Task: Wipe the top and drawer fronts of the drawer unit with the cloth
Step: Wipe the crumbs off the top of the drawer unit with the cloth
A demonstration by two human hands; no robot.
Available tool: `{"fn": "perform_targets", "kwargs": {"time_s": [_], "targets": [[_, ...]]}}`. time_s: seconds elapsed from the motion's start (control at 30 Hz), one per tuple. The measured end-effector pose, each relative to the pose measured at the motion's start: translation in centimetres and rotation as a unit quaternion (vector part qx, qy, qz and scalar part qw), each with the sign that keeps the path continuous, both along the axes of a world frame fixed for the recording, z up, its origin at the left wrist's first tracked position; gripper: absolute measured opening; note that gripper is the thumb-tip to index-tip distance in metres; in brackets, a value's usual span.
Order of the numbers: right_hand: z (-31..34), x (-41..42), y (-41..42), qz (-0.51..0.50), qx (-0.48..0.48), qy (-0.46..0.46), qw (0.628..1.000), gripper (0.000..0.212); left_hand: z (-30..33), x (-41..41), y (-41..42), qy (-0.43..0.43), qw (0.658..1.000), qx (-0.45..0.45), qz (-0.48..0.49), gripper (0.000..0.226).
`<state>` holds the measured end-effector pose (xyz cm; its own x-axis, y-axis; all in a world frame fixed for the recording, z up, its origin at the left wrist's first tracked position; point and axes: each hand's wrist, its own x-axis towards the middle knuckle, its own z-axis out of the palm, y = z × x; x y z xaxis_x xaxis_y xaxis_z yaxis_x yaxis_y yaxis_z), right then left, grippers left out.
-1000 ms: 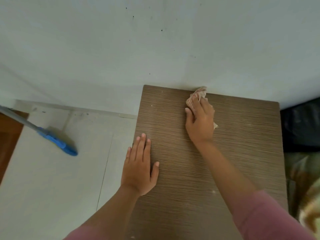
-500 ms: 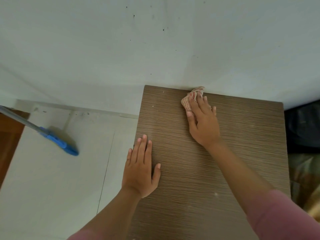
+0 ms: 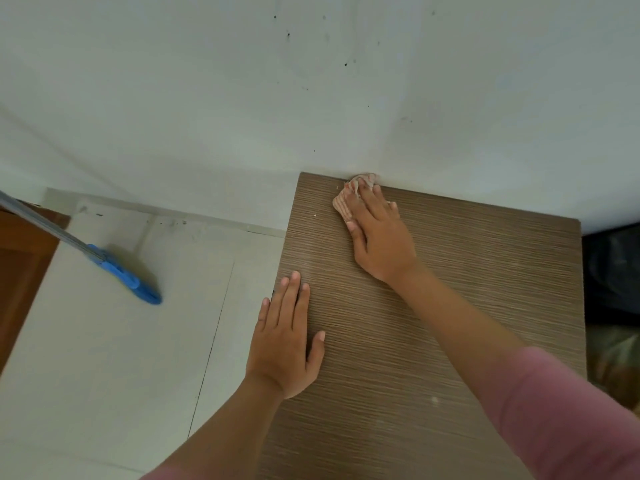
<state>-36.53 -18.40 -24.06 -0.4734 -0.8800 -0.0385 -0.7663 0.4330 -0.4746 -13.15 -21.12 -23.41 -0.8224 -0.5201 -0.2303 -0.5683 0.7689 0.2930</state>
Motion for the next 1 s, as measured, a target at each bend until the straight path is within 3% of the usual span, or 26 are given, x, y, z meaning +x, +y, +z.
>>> {"fn": "perform_targets", "kwargs": {"time_s": [0.37, 0.6, 0.73, 1.0], "targets": [[0.3, 0.7, -4.7, 0.107, -0.021, -0.007, 0.994, 0.049, -0.2, 0.2, 0.0, 0.025, 1.000, -0.001, 0.003, 0.069], [0.5, 2.3, -4.3, 0.098, -0.044, -0.105, 0.989, 0.051, -0.1, 1.1, 0.2, 0.076, 0.997, 0.026, 0.003, 0.063], [1.0, 5.0, -2.7, 0.065, -0.055, -0.159, 0.984, 0.052, 0.1, 4.8, 1.4, 0.105, 0.994, 0.023, -0.009, 0.061], [0.7, 12.3, 2.1, 0.046, -0.072, -0.166, 0.982, 0.051, -0.8, 16.1, 7.3, 0.073, 0.996, 0.044, -0.022, 0.062]]}}
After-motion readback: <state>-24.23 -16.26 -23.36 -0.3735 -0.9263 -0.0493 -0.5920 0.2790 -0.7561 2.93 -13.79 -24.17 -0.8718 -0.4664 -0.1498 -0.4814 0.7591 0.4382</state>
